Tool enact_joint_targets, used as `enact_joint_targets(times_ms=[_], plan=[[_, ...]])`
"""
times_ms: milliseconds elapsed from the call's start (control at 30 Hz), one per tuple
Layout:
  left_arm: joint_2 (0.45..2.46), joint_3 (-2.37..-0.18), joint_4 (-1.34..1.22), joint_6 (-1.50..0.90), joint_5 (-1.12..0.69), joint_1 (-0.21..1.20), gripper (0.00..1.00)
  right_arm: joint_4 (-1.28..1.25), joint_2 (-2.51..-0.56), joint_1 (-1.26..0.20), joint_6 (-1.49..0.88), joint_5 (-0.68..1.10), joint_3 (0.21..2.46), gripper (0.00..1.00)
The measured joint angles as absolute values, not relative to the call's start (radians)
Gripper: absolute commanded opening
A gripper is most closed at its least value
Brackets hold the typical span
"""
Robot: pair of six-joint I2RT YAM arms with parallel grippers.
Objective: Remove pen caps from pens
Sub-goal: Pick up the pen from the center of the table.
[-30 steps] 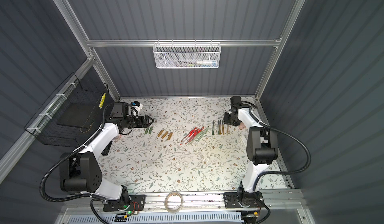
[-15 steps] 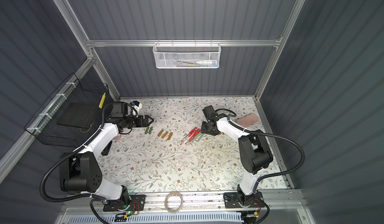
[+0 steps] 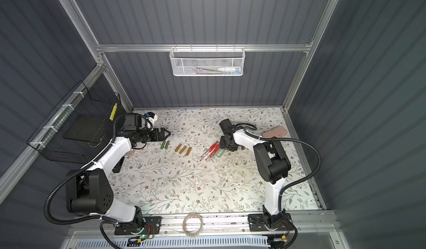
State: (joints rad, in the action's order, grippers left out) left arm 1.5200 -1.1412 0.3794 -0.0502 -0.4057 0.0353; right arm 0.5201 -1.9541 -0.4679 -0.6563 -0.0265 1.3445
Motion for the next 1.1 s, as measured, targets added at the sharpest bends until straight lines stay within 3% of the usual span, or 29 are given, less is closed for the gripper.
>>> enact_joint_targets(times_ms=[233, 633, 867, 1100], plan=[[1.52, -1.141, 0.379, -0.057, -0.406, 0.033, 0.95, 0.525, -1.987, -0.476, -0.656, -0.028, 1.356, 0.37], [1.52, -1.141, 0.377, -0.061, -0.41, 0.033, 0.95, 0.508, -1.965, -0.507, -0.673, -0.048, 1.298, 0.22], [1.52, -1.141, 0.373, -0.064, -0.413, 0.033, 0.95, 0.485, -1.922, -0.525, -0.684, -0.061, 1.236, 0.04], [1.52, -1.141, 0.372, -0.064, -0.446, 0.031, 0.97, 0.517, -1.853, -0.531, -0.688, -0.091, 1.18, 0.0]])
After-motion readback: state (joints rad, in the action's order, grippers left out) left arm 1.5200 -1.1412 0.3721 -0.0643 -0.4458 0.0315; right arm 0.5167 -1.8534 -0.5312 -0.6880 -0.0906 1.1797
